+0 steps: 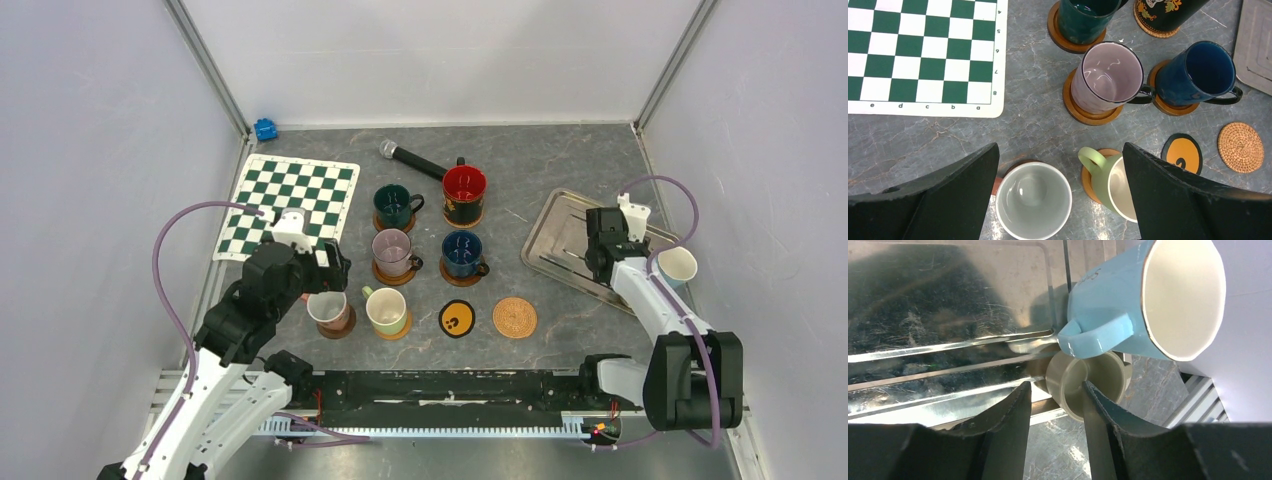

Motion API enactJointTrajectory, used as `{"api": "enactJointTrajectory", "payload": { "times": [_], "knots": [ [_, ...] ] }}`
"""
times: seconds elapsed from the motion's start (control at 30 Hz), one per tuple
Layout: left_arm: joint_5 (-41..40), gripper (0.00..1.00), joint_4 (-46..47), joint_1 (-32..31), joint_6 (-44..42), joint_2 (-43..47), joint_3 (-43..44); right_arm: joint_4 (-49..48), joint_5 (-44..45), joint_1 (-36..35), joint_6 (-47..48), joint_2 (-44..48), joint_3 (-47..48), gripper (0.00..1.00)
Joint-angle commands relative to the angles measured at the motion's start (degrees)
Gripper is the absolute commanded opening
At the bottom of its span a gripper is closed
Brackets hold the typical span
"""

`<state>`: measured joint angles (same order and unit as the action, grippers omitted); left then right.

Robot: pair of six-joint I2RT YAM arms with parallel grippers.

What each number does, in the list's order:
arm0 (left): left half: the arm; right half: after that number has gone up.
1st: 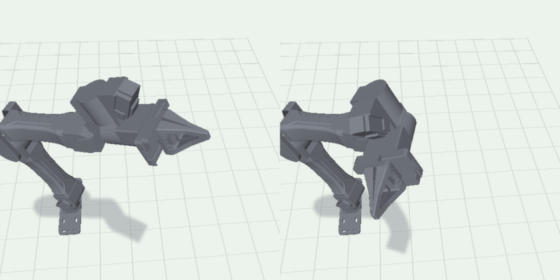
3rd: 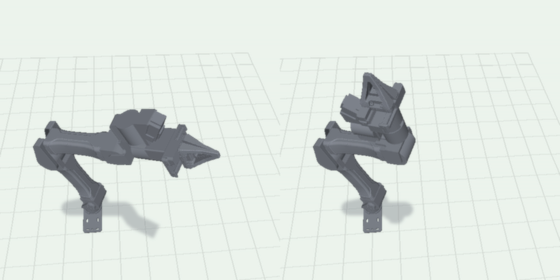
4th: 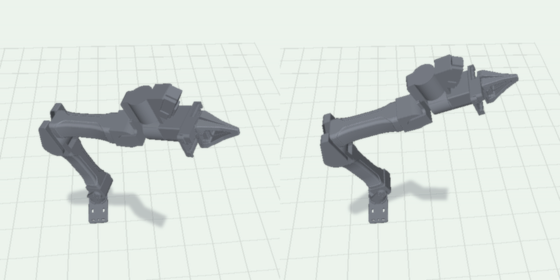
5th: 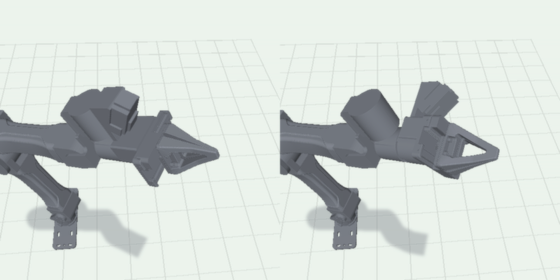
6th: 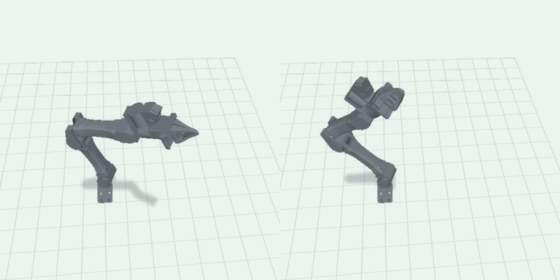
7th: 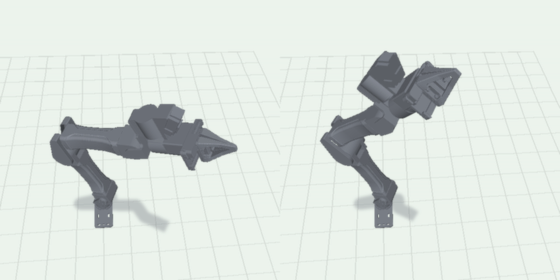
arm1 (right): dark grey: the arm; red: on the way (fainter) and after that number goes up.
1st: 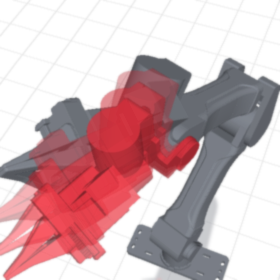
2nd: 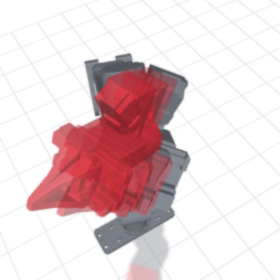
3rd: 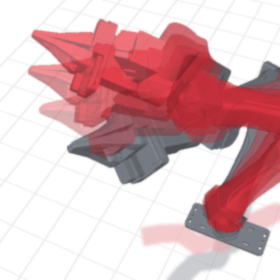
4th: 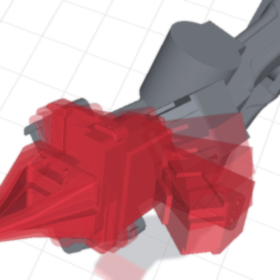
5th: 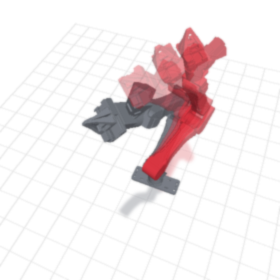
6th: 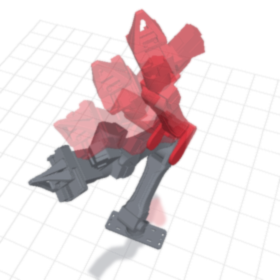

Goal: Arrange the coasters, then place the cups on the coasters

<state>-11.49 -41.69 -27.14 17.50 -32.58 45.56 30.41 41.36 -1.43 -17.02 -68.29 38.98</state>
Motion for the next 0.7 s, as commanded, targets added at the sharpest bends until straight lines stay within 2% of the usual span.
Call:
{"api": "enactJointTrajectory", "payload": {
  "times": [0.0, 0.4, 0.67],
  "knots": [
    [-2.01, 1.00, 0.76, -0.46, -1.15, 0.03, 0.82, -3.38, -2.45, 1.08, 0.72, -1.47, 0.07, 0.44],
    [-6.39, 1.00, 0.13, -0.63, -1.09, -0.94, 1.03, -9.16, -7.26, 6.46, 2.59, -1.80, -4.80, 0.49],
    [-7.58, 1.00, -0.34, -0.60, -0.89, -0.84, 1.25, -11.34, -9.38, 7.21, 3.20, -2.50, -6.29, 0.41]
  ]
}}
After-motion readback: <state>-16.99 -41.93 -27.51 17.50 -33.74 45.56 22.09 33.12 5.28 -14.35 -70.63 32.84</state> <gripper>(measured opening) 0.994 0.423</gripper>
